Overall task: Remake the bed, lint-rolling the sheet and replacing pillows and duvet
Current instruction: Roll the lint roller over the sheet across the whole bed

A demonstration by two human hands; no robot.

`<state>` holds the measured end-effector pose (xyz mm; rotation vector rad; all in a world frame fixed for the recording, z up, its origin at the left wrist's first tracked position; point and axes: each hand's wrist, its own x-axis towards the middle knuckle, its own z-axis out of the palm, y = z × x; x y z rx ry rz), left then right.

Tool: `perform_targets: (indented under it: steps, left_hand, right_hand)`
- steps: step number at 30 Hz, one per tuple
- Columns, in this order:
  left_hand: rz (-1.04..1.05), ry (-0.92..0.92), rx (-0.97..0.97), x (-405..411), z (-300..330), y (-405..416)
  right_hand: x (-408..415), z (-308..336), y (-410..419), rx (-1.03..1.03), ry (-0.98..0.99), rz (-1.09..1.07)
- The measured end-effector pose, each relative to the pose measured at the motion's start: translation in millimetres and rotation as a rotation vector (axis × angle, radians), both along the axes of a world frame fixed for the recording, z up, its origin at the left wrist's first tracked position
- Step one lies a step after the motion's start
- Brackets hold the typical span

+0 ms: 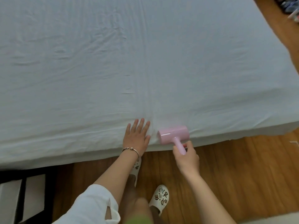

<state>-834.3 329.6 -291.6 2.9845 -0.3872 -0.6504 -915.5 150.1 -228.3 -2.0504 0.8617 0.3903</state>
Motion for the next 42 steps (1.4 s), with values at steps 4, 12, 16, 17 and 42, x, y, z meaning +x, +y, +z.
perform_targets:
  steps: [4, 12, 16, 17, 42]
  left_hand:
    - [-0.040, -0.058, -0.176, -4.9, 17.4, 18.7]
    - [0.204, -0.114, -0.112, 14.1, 18.5, 95.9]
    - [0.373, -0.048, -0.037, 33.7, 8.3, 137.9]
    - [0.402, -0.008, -0.025, 38.2, 5.9, 146.6]
    - [0.248, 0.205, -0.011, 26.4, 4.0, 155.5]
  right_hand:
    - [5.7, 28.1, 1.1, 0.011, -0.059, -0.032]
    - [89.4, 49.6, 78.5, 0.067, -0.141, 0.041]
    - [152.9, 45.2, 130.3, 0.021, -0.144, 0.183]
    - [167.9, 42.5, 142.8, 0.020, -0.146, 0.194]
    - [45.8, -15.9, 128.8, -0.105, -0.010, 0.071]
